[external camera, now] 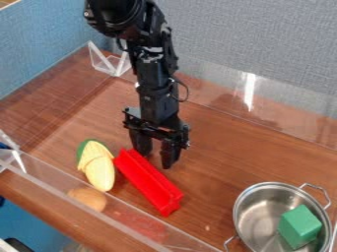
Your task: Put the red object to the left side of the table
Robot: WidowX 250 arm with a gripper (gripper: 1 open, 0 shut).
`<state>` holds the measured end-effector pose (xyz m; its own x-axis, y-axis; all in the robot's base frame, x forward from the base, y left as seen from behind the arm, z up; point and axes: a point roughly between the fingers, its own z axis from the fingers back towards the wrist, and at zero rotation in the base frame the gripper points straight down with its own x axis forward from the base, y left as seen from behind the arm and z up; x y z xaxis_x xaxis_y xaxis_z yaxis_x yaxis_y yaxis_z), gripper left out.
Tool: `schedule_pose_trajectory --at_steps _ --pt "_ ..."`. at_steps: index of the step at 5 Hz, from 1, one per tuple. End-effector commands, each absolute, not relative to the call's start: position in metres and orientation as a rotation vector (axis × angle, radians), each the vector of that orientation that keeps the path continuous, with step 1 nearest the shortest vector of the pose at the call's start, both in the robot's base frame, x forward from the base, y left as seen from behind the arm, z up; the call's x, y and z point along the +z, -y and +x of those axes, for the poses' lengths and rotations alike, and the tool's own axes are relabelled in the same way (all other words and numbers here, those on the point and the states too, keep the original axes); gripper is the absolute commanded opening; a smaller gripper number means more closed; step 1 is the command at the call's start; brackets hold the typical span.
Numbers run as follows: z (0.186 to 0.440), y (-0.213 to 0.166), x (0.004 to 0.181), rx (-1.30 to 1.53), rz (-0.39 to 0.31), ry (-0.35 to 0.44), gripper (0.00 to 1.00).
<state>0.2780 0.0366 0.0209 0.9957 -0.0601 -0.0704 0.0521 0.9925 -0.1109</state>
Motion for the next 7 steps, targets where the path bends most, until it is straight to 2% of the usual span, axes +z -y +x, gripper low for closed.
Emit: schedule_pose_trajectory --at_steps 1,2,5,7 --pt "0.283 -0.041 0.035 -0.056 -0.092 -0.021 0.0" --pt "0.282 -0.042 0.038 -0.062 -0.09 -0.02 0.0" --pt "0.281 -0.046 0.064 -0.062 -0.087 0.008 0.0" --pt "0.28 -0.047 0.074 -0.058 -0.087 0.021 0.0"
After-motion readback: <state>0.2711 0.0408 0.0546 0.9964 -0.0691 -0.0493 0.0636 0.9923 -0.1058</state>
